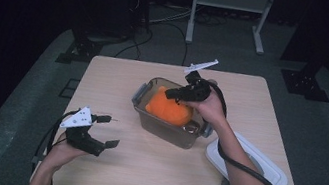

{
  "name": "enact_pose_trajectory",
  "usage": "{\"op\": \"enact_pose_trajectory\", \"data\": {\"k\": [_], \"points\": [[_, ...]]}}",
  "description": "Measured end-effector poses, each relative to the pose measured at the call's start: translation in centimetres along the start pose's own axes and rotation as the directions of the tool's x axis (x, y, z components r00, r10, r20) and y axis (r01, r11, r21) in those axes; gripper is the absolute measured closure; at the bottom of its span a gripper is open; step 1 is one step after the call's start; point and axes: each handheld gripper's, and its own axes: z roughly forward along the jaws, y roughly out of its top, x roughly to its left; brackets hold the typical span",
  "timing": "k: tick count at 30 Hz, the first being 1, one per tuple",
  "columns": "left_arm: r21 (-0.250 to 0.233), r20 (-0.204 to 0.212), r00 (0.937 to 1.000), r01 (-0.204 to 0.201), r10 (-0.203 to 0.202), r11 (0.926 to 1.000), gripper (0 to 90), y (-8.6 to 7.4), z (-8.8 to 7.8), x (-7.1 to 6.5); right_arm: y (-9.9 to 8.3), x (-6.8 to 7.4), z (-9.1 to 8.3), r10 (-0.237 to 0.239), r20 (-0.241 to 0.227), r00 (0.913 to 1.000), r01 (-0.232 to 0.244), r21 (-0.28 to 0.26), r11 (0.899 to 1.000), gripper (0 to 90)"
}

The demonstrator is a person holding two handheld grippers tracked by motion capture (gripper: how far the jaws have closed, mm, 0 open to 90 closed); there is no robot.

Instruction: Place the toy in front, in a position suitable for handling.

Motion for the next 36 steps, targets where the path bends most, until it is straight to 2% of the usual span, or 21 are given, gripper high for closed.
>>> {"op": "enact_pose_trajectory", "data": {"k": [19, 36], "points": [[-0.011, -0.001, 1.0000, -0.006, 0.006, 0.9999, 8.3, 0.2, -0.1, 0.2, -0.5, -0.1, 1.4, 0.008, 0.015, 0.9999, -0.009, 0.061, 0.998, 82.6], [-0.014, -0.004, 1.0000, -0.006, 0.006, 0.9999, 8.3, 0.2, -0.3, 0.2, -0.8, 0.0, 1.7, 0.016, 0.023, 0.9996, -0.018, 0.083, 0.996, 82.0]]}}
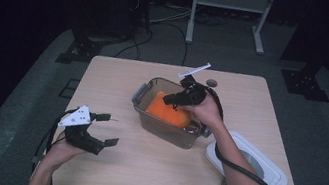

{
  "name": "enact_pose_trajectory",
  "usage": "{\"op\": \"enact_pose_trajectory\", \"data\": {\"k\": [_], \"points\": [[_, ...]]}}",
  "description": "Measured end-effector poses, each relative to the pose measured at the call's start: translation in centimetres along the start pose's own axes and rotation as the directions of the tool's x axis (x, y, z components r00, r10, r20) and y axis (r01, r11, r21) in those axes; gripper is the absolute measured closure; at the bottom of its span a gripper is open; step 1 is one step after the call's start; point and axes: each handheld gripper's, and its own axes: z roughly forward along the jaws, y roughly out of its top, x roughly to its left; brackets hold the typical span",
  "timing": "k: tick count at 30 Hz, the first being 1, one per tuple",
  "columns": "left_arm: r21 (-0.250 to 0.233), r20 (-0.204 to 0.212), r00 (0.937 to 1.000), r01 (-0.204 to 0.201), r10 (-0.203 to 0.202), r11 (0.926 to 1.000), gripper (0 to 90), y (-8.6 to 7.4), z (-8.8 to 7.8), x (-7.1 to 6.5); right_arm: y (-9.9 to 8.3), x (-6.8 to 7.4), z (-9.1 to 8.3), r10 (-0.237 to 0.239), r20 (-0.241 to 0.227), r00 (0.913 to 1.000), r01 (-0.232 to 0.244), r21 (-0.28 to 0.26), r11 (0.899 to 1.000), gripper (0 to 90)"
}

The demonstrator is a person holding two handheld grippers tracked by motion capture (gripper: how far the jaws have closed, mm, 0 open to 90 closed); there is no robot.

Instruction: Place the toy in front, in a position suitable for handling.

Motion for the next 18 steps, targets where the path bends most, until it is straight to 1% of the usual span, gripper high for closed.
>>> {"op": "enact_pose_trajectory", "data": {"k": [13, 18], "points": [[-0.003, -0.004, 1.0000, -0.001, 0.001, 1.0000, 8.3, 0.02, -0.12, 0.03, -0.17, 0.02, 0.30, 0.004, -0.001, 1.0000, -0.003, 0.029, 1.000, 81.9], [-0.005, -0.005, 1.0000, -0.001, 0.001, 1.0000, 8.3, 0.04, -0.18, 0.04, -0.14, 0.07, 0.43, 0.007, -0.001, 1.0000, -0.006, 0.039, 0.999, 84.3]]}}
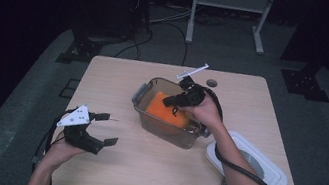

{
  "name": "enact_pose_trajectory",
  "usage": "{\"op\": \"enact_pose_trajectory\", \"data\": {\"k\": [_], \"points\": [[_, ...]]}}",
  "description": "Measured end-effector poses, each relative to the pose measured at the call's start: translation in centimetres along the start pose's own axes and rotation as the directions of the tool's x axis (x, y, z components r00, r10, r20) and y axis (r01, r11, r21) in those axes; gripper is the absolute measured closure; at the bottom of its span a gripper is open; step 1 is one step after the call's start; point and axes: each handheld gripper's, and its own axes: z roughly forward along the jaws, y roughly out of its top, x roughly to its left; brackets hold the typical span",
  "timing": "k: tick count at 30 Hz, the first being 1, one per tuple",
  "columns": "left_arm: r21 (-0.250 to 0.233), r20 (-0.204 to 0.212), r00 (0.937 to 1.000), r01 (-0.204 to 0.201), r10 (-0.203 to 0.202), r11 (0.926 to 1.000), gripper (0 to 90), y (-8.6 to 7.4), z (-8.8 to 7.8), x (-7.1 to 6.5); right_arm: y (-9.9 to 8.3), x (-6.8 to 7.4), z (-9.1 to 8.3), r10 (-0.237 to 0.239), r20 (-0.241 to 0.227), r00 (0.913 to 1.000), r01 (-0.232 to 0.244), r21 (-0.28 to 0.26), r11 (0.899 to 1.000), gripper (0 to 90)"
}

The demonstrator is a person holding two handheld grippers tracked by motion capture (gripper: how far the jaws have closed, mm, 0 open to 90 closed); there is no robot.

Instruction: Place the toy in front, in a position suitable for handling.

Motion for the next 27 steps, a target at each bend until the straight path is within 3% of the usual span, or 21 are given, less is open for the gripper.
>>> {"op": "enact_pose_trajectory", "data": {"k": [2, 6, 16, 23, 27], "points": [[0.000, 0.001, 1.0000, 0.000, 0.000, 1.0000, 8.3, 0.0, 0.0, 0.0, 0.0, 0.0, -0.2, 0.009, -0.017, 0.9998, -0.010, -0.019, 1.000, 87.0], [0.001, 0.002, 1.0000, 0.000, 0.000, 1.0000, 8.3, 0.0, 0.0, -0.1, 0.1, 0.2, -0.7, 0.002, -0.015, 0.9999, -0.003, -0.043, 0.999, 81.7], [-0.004, 0.000, 1.0000, -0.003, 0.003, 1.0000, 8.3, 0.1, 0.0, -0.2, -1.1, 1.8, -3.6, -0.036, -0.060, 0.9975, 0.028, -0.129, 0.991, 57.9], [0.001, 0.001, 1.0000, -0.001, 0.001, 1.0000, 8.3, 0.0, 0.1, -0.1, -2.9, 3.0, -6.6, -0.081, -0.059, 0.9949, 0.068, -0.197, 0.978, 44.9], [0.005, 0.003, 1.0000, -0.001, 0.001, 1.0000, 8.3, 0.0, 0.2, -0.2, -5.0, 3.3, -8.4, -0.094, -0.050, 0.9943, 0.081, -0.218, 0.973, 42.0]]}}
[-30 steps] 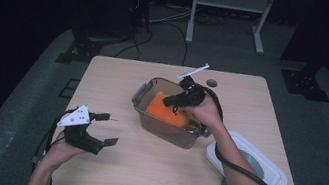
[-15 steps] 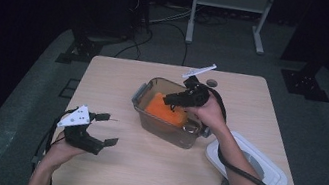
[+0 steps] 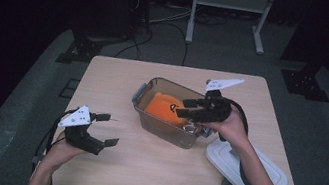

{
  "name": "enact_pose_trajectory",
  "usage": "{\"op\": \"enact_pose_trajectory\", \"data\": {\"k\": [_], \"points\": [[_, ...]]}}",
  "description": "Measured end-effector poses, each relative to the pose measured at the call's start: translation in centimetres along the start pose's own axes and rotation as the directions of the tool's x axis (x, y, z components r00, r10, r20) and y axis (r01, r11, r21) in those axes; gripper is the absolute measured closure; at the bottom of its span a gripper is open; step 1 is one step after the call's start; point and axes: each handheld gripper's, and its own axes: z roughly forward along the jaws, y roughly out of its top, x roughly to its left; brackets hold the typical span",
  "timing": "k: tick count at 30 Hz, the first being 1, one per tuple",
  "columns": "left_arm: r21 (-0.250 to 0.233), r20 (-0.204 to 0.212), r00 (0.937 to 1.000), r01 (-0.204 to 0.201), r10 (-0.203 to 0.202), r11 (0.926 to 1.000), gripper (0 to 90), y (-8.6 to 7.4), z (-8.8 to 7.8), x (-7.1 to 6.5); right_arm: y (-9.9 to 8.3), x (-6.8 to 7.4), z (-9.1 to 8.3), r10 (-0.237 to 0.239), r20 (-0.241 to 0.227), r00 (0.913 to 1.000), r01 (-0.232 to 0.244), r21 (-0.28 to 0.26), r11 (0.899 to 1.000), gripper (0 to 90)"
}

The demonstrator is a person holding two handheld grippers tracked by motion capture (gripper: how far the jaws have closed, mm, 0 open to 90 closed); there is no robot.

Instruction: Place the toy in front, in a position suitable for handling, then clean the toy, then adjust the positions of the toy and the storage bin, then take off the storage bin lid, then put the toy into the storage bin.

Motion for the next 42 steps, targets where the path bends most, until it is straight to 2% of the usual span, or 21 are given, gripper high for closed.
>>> {"op": "enact_pose_trajectory", "data": {"k": [9, 15, 21, 29, 42], "points": [[0.004, 0.003, 1.0000, -0.003, 0.003, 1.0000, 8.3, 0.0, 0.1, -0.3, -3.8, 1.3, -4.9, 0.007, 0.052, 0.9986, -0.004, -0.055, 0.998, 40.2], [0.009, 0.005, 1.0000, -0.007, 0.007, 0.9999, 8.3, 0.0, 0.3, -0.4, -6.7, 1.8, -7.6, 0.018, 0.108, 0.9940, -0.012, -0.054, 0.998, 39.5], [0.010, 0.004, 1.0000, -0.005, 0.005, 0.9999, 8.3, 0.0, 0.2, -0.4, -9.5, 1.5, -9.6, 0.044, 0.159, 0.9862, -0.036, -0.053, 0.998, 39.5], [0.014, 0.006, 1.0000, -0.008, 0.008, 0.9999, 8.3, 0.0, 0.3, -0.5, -12.9, 0.5, -11.0, 0.089, 0.230, 0.9691, -0.081, -0.042, 0.996, 39.1], [-0.004, 0.006, 1.0000, -0.004, 0.004, 1.0000, 8.3, 0.2, 0.0, -0.3, -16.1, -1.5, -11.7, 0.126, 0.312, 0.9418, -0.127, -0.018, 0.992, 38.8]]}}
